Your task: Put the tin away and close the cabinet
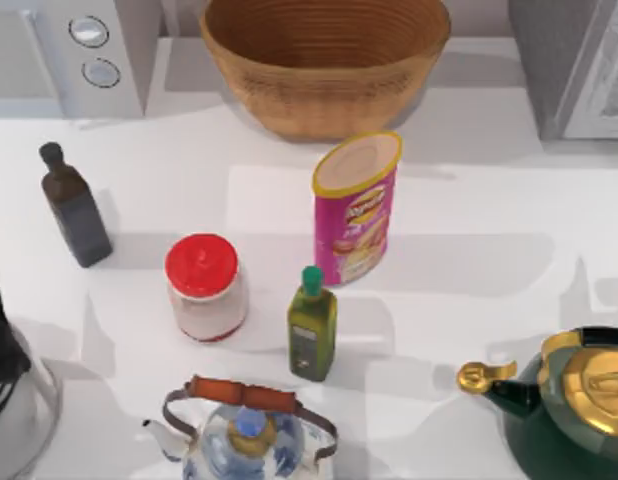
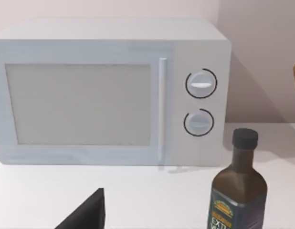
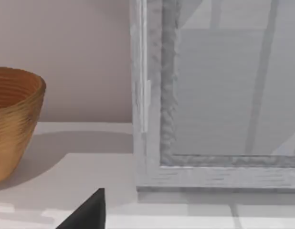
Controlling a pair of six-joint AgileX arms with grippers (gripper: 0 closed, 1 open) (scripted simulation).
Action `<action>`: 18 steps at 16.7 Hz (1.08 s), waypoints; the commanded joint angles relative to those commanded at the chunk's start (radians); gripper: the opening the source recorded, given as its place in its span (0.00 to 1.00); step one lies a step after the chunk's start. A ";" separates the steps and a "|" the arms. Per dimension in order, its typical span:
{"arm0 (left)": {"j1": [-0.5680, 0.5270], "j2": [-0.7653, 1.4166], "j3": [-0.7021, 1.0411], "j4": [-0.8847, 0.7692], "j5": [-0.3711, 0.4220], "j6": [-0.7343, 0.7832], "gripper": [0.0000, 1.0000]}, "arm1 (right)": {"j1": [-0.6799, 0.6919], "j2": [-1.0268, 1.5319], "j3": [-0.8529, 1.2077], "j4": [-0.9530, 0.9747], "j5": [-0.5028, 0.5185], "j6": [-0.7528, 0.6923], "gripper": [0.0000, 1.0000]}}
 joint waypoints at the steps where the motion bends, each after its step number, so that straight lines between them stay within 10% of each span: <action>1: 0.000 0.000 0.000 0.000 0.000 0.000 1.00 | -0.006 -0.076 -0.084 0.028 -0.003 -0.002 1.00; 18: 0.000 0.000 0.000 0.000 0.000 0.000 1.00 | -0.127 -0.247 -0.328 0.246 -0.121 0.004 1.00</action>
